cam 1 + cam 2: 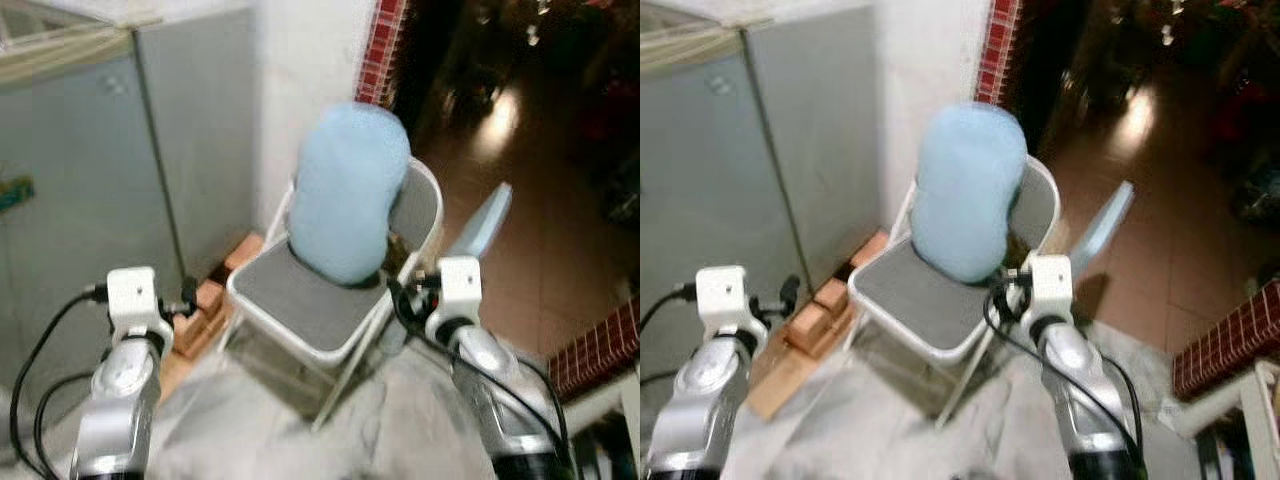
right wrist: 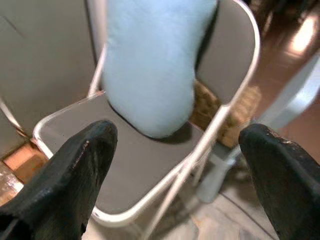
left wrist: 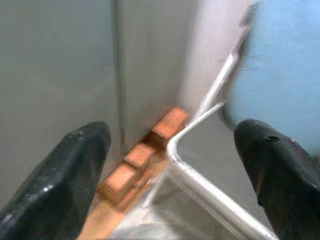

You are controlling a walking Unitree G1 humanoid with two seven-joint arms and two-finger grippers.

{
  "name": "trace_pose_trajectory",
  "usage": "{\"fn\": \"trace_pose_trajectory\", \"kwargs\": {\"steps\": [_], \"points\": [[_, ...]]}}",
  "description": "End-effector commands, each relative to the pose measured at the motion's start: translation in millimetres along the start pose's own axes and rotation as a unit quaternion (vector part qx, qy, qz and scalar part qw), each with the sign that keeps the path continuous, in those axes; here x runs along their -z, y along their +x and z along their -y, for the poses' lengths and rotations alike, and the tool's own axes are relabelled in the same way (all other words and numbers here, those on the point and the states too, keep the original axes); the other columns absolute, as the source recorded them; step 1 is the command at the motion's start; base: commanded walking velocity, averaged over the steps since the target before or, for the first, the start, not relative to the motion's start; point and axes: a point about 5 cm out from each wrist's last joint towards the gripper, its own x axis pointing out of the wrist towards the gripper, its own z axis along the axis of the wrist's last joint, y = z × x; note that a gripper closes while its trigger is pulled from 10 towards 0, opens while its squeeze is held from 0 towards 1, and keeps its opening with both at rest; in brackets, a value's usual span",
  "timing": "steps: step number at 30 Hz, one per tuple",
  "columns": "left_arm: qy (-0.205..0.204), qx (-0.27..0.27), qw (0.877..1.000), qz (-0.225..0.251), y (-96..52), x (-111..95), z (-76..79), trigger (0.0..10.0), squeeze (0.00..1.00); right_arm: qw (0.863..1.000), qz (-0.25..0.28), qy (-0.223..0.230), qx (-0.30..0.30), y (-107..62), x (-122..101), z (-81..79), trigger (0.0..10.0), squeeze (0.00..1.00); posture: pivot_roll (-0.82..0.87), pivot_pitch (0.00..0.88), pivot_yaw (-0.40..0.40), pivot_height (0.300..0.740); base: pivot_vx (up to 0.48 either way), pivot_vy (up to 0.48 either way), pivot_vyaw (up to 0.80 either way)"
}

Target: Restocking fridge

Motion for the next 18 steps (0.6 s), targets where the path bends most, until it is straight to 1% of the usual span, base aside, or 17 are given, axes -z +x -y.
{"fn": "trace_pose_trajectory", "kwargs": {"steps": [1,5,15,18], "points": [[0.007,-0.012,1.000,0.003,0.7,-2,-9.1,10.0,0.00,1.000,0.008,0.003,-0.009,2.5,-5,-5.5,10.0,0.00,0.06,0.000,-0.060,0.740,0.000,0.480,-0.80],[0.005,-0.018,1.000,0.005,1.0,-2,-12.3,10.0,0.00,1.000,0.009,0.003,-0.011,3.4,-5,-5.6,10.0,0.00,0.06,0.000,-0.060,0.740,0.000,0.480,-0.61],[0.007,-0.035,0.999,0.013,1.7,-5,-17.8,10.0,0.00,1.000,0.011,0.005,-0.013,3.3,-4,-6.0,10.0,0.00,0.06,0.000,-0.061,0.740,0.000,0.480,0.00],[0.005,-0.052,0.998,0.021,2.2,-8,-22.4,10.0,0.00,1.000,0.010,0.005,-0.012,3.1,-4,-5.9,10.0,0.00,0.06,0.000,-0.061,0.740,0.000,0.480,0.00]]}}
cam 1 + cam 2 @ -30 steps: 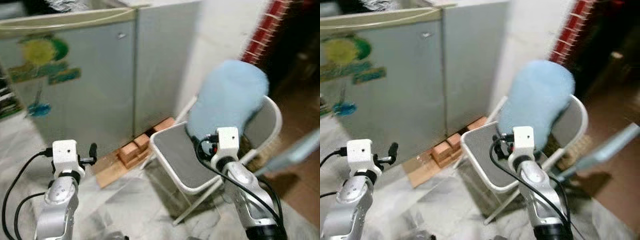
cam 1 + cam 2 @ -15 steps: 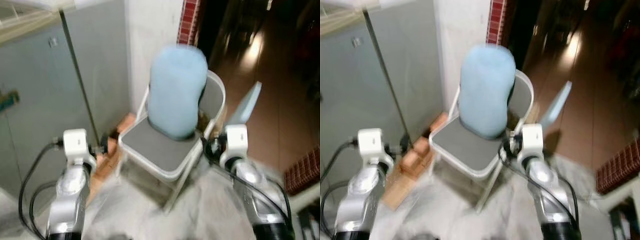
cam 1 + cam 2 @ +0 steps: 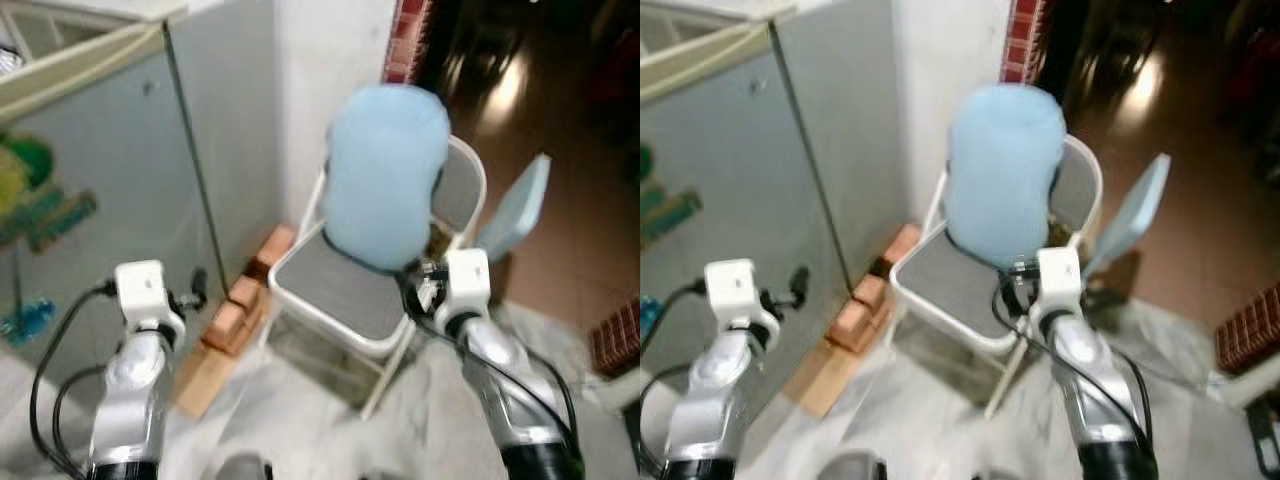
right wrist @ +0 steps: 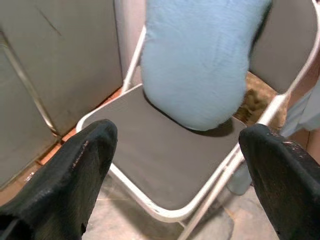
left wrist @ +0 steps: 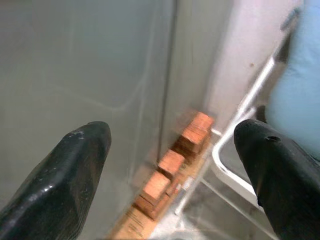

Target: Restocking fridge

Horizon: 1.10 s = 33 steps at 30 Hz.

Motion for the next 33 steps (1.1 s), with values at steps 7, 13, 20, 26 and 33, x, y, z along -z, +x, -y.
{"fn": "trace_pose_trajectory", "kwargs": {"steps": [7,13,20,26,33], "points": [[0.011,-0.054,0.998,0.021,4.9,-11,-26.6,10.0,0.00,1.000,0.013,-0.001,-0.002,2.5,-8,-2.1,10.0,0.00,0.06,0.000,-0.064,0.740,0.000,0.480,0.00],[0.017,-0.073,0.997,0.031,12.3,-20,-40.5,10.0,0.00,1.000,0.014,-0.002,-0.001,3.2,-8,-1.3,10.0,0.00,0.06,0.000,-0.065,0.740,0.000,0.480,0.00],[0.023,-0.087,0.995,0.040,13.6,-25,-49.2,10.0,0.00,1.000,0.014,-0.003,0.002,3.6,-8,-0.7,10.0,0.00,0.06,0.000,-0.068,0.740,0.000,0.480,0.00],[0.041,-0.179,0.982,0.052,8.7,-27,-78.4,10.0,0.00,1.000,0.013,-0.002,0.004,4.1,-7,-0.2,10.0,0.00,0.06,0.000,-0.070,0.740,0.000,0.480,0.00],[0.043,-0.141,0.987,0.062,5.9,-25,-61.2,10.0,0.00,1.000,0.013,-0.003,0.003,4.9,-7,-0.8,10.0,0.00,0.06,0.000,-0.071,0.740,0.000,0.000,0.00]]}}
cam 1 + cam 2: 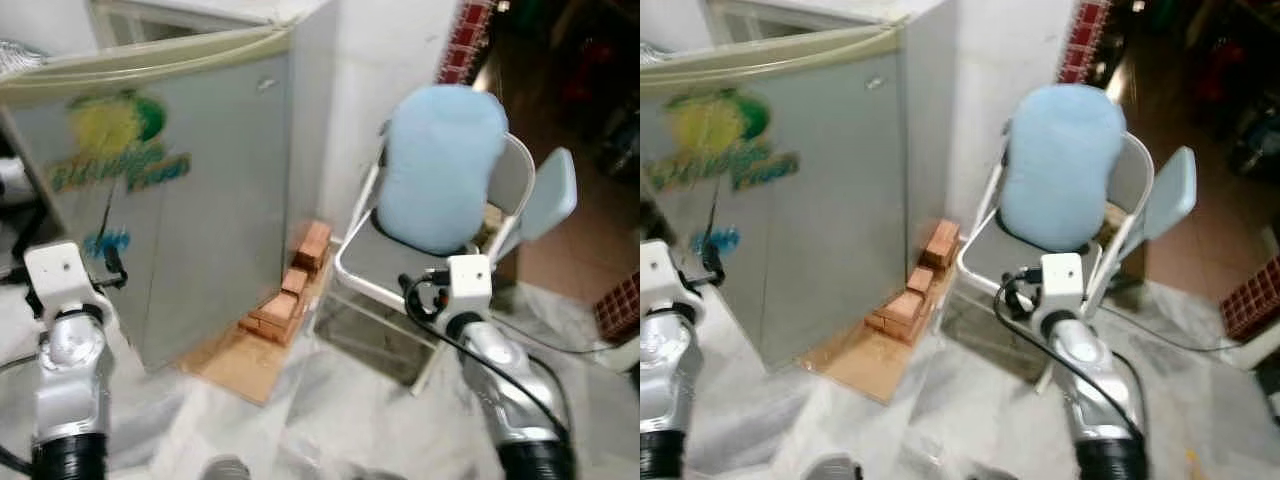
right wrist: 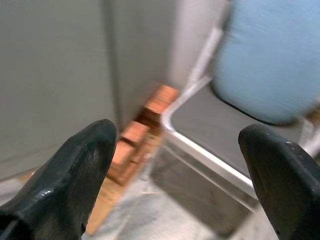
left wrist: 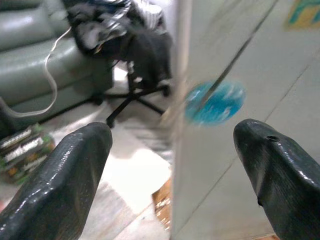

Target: Restocking fridge

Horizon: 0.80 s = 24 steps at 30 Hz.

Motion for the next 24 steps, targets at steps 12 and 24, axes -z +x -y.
{"fn": "trace_pose_trajectory", "kwargs": {"steps": [12,24], "points": [[-0.017,0.077,0.996,-0.035,-25.3,22,41.4,10.0,0.00,1.000,-0.002,0.024,0.017,4.5,1,9.3,10.0,0.00,0.05,0.000,-0.037,0.740,0.000,0.240,0.00],[-0.036,0.149,0.988,-0.007,-28.8,8,80.1,10.0,0.00,0.999,0.020,0.028,0.014,11.6,-6,8.9,10.0,0.00,0.06,0.000,-0.059,0.740,0.000,0.480,-0.28]]}}
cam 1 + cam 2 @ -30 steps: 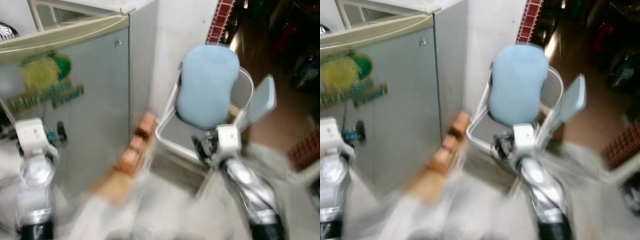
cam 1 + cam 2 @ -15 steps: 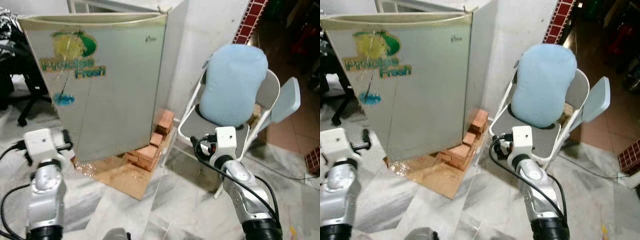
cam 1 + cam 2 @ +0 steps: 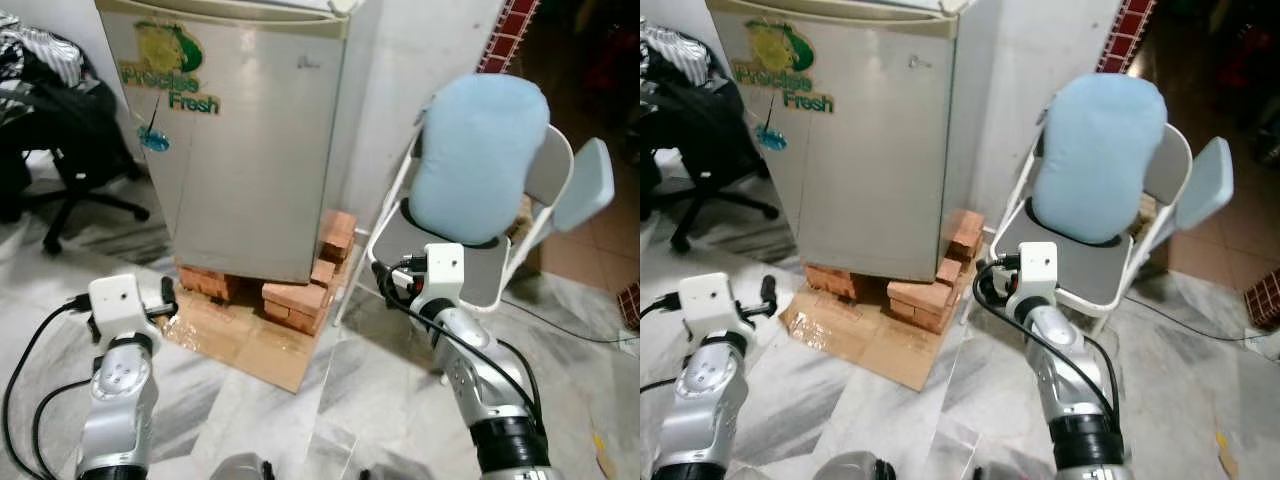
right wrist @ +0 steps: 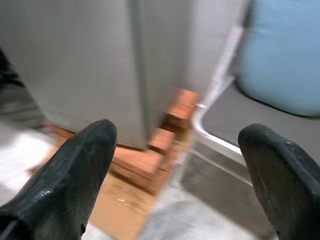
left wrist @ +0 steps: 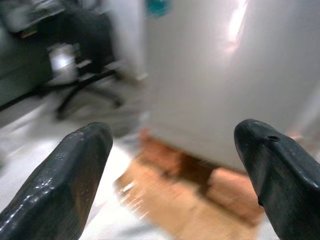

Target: Restocking fridge

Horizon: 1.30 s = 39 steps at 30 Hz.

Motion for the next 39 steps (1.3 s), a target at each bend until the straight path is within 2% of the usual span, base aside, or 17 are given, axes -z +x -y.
{"fn": "trace_pose_trajectory", "kwargs": {"steps": [1,2,5,8,11,14,17,20,22,27,28,31,33,34,37,38,39], "points": [[0.001,0.021,1.000,0.012,-1.3,-5,8.6,10.0,0.00,1.000,0.007,0.002,0.011,-0.3,-1,3.3,10.0,0.00,0.06,0.000,-0.059,0.740,0.000,0.480,-0.80],[-0.003,0.026,1.000,0.013,-1.5,-5,10.1,10.0,0.00,1.000,0.016,0.003,0.009,-0.2,-3,2.5,10.0,0.00,0.05,0.000,-0.056,0.740,0.000,0.480,0.00],[0.006,0.036,0.999,0.021,-4.2,-5,12.4,10.0,0.00,0.996,0.094,-0.006,-0.003,-6.0,-22,-3.0,10.0,0.00,0.05,0.000,-0.055,0.740,0.000,0.480,0.00],[0.010,0.022,0.999,0.043,-3.6,-8,7.5,10.0,0.00,0.992,0.128,-0.009,0.011,-11.4,-29,-0.4,10.0,0.00,0.06,0.000,-0.052,0.740,0.000,0.480,0.00],[0.005,0.038,0.998,0.056,-3.7,-13,8.4,10.0,0.00,0.989,0.143,-0.026,0.021,-13.7,-32,-1.2,10.0,0.00,0.05,0.000,-0.038,0.740,0.000,0.480,0.00],[-0.014,0.067,0.995,0.070,-6.5,-19,15.1,10.0,0.00,0.987,0.162,0.002,0.001,-15.7,-35,-7.0,10.0,0.00,0.04,0.000,-0.025,0.740,0.000,0.480,0.00],[-0.013,0.099,0.992,0.081,-9.1,-22,27.7,10.0,0.00,0.984,0.177,0.015,0.001,-15.9,-39,-8.1,10.0,0.00,0.04,0.000,-0.024,0.740,0.000,0.480,0.00],[0.005,0.105,0.990,0.090,-11.6,-25,32.9,10.0,0.00,0.979,0.199,0.034,-0.003,-20.0,-39,-9.8,10.0,0.00,0.04,0.000,-0.023,0.740,0.000,0.480,0.00],[0.012,0.112,0.988,0.101,-16.8,-30,35.2,10.0,0.00,0.980,0.200,0.018,-0.002,-27.8,-37,-9.1,10.0,0.00,0.04,0.000,-0.011,0.740,0.000,0.480,0.00],[0.025,0.144,0.986,0.085,-24.8,-20,34.1,10.0,0.00,0.982,0.185,0.037,-0.006,-40.7,-25,-7.0,10.0,0.00,0.03,0.000,0.002,0.740,0.000,0.480,0.00],[0.036,0.140,0.987,0.076,-21.6,-15,34.2,10.0,0.00,0.986,0.169,-0.004,0.011,-40.1,-18,-3.8,10.0,0.00,0.02,0.000,0.013,0.740,0.000,0.480,0.00],[0.028,0.130,0.989,0.061,-17.4,-11,34.9,10.0,0.00,0.987,0.154,-0.025,0.030,-37.4,-12,1.5,10.0,0.00,0.01,0.000,0.028,0.740,0.000,0.480,0.00],[0.039,0.160,0.984,0.063,-22.0,-16,38.8,10.0,0.00,0.985,0.158,-0.067,0.036,-38.0,-13,1.5,10.0,0.00,0.01,0.000,0.033,0.740,0.000,0.480,0.00],[0.042,0.168,0.982,0.074,-23.0,-26,38.1,10.0,0.00,0.984,0.158,-0.069,0.048,-37.4,-18,2.5,10.0,0.00,0.02,0.000,0.044,0.740,0.000,0.465,0.00],[0.030,0.156,0.984,0.076,-9.4,-42,38.7,10.0,0.00,0.984,0.163,-0.037,0.063,-27.5,-34,7.0,10.0,0.00,0.02,0.000,0.062,0.740,0.000,0.418,0.00],[0.036,0.152,0.985,0.076,-9.0,-34,37.6,10.0,0.00,0.982,0.167,-0.040,0.075,-27.6,-28,8.1,10.0,0.00,0.01,0.000,0.076,0.740,0.000,0.000,0.00],[0.051,0.146,0.985,0.070,-2.8,-23,38.3,10.0,0.00,0.980,0.165,-0.064,0.089,-21.5,-19,9.5,10.0,0.00,0.00,0.000,0.066,0.740,0.000,0.000,0.00]]}}
